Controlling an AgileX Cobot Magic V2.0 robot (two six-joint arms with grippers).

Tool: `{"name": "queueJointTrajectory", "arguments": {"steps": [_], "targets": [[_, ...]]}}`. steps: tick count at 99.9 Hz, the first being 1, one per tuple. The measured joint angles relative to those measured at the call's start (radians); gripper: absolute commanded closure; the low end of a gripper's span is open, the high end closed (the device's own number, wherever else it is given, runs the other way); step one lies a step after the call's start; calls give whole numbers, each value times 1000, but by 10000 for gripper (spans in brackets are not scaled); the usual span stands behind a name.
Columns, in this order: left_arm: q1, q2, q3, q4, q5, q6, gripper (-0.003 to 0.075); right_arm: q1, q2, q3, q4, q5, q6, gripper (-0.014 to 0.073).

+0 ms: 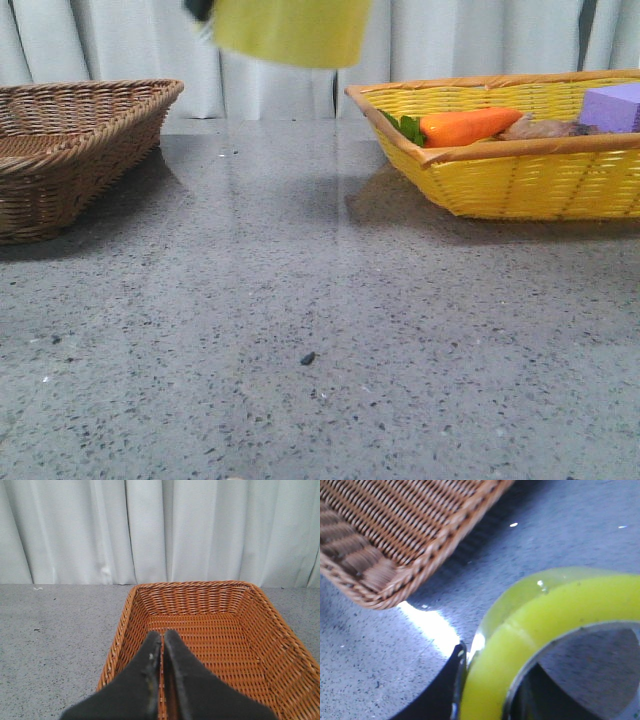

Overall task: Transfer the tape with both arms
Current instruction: 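Grasp the yellow tape roll with the right gripper and lift it out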

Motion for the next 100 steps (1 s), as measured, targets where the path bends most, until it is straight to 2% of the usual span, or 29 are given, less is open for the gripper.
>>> {"name": "queueJointTrajectory", "arguments": {"steps": [24,49,57,89,95,100], "targets": [[0,0,0,0,0,0,741,23,115,0,-4,0,0,652],[0,0,0,0,0,0,741,23,172,0,-11,-7,0,435],[0,0,0,0,0,0,741,23,177,0,-11,-7,0,397],[0,0,-3,0,2,0,734,23,177,-2,-14,-18,0,396],[0,0,-19,-3,23,0,701,23,174,-2,-14,-18,0,402],[-7,0,-35,-4,41,0,645,23,163,-2,-20,-18,0,419]]}}
